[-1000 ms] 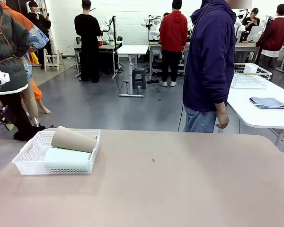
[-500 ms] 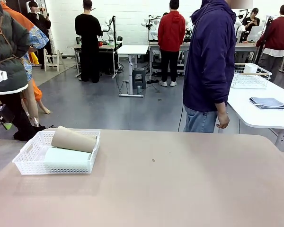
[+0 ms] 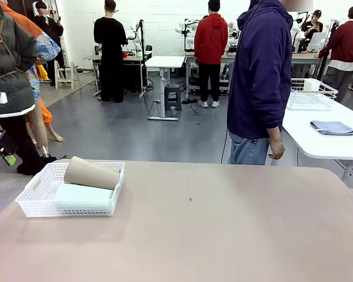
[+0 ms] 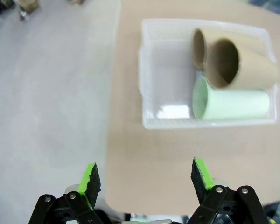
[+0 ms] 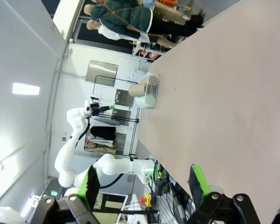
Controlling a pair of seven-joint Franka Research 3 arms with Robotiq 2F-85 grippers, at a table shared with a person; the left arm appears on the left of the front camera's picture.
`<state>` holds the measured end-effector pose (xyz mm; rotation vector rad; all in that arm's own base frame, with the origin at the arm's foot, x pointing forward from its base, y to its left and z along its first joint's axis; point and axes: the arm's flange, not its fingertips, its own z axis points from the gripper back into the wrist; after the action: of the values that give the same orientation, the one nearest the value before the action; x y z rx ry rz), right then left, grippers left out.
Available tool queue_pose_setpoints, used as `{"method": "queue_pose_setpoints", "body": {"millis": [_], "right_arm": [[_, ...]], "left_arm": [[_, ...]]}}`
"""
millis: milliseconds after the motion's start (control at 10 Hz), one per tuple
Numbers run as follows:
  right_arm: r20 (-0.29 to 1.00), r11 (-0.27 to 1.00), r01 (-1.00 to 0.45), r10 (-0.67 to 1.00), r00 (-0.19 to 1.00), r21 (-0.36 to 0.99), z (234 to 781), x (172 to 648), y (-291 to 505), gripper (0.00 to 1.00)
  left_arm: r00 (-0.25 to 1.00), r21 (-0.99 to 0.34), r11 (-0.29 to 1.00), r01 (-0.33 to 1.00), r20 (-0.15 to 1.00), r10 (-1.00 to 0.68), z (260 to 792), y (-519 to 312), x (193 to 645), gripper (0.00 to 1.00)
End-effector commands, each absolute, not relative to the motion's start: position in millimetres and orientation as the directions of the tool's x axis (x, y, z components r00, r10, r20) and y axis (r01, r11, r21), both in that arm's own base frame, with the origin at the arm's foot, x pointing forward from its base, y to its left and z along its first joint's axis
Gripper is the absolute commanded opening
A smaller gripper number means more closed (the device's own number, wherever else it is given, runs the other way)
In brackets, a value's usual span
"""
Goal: Clean and organize the cups into the basket.
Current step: Move the Organizing basket back to the left side of the table.
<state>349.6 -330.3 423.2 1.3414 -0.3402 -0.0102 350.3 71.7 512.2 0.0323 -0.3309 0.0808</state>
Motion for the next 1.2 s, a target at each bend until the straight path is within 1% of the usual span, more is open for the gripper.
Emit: {"method": "queue_pose_setpoints", "body": {"millis": [0,200,300,400,500,600,700,800,900,1000,1100], "right_arm": [[0.230,0.240,-0.181,-0.197,0.953,0.954,424.8,348.0,-328.6,1.00],[0.230,0.240,-0.181,-0.197,0.953,0.954,424.8,348.0,-328.6,1.00],[0.230,0.240,-0.181,-0.197,0.953,0.954,424.8,348.0,-328.6,1.00],[0.230,0.240,-0.181,-0.197,0.953,0.954,424.8,348.0,-328.6,1.00],[0.230,0.240,-0.181,-0.197,0.953,0.954,424.8,348.0,-328.6,1.00],[0.230,0.240,-0.181,-0.197,0.953,0.954,424.8,348.0,-328.6,1.00],[0.230,0.240,-0.181,-0.197,0.953,0.954,424.8,348.0,-328.6,1.00],[0.230,0.240,-0.181,-0.197,0.953,0.954,424.8,348.0,-328.6,1.00],[0.230,0.240,-0.181,-0.197,0.953,0.954,424.8,348.0,-328.6,1.00],[0.230,0.240,-0.181,-0.197,0.953,0.954,424.8,348.0,-328.6,1.00],[0.230,0.240,-0.181,-0.197,0.953,0.954,424.8,348.0,-328.6,1.00]], "left_arm": [[0.977,-0.272,0.951,-0.149,0.106,0.184,527.6,101.5,374.7,1.00],[0.970,-0.501,0.838,-0.215,-0.011,0.242,518.1,134.4,390.3,1.00],[0.971,-0.609,0.762,-0.218,-0.060,0.230,511.1,155.7,389.3,1.00],[0.983,-0.727,0.664,-0.174,-0.090,0.159,507.7,183.2,380.2,1.00],[0.991,-0.800,0.585,-0.135,-0.102,0.088,507.0,205.5,369.9,1.00],[0.992,-0.876,0.468,-0.112,-0.128,-0.003,506.3,232.8,356.6,1.00],[0.991,-0.909,0.404,-0.106,-0.129,-0.031,506.5,251.9,349.7,1.00],[0.995,-0.920,0.382,-0.083,-0.097,-0.016,504.1,269.4,341.8,1.00],[0.998,-0.914,0.403,-0.047,-0.031,0.047,497.1,285.3,335.5,1.00],[0.998,-0.931,0.365,-0.032,-0.013,0.054,490.5,299.9,332.2,1.00],[0.997,-0.947,0.322,0.012,0.038,0.074,486.1,315.2,328.1,1.00]]}}
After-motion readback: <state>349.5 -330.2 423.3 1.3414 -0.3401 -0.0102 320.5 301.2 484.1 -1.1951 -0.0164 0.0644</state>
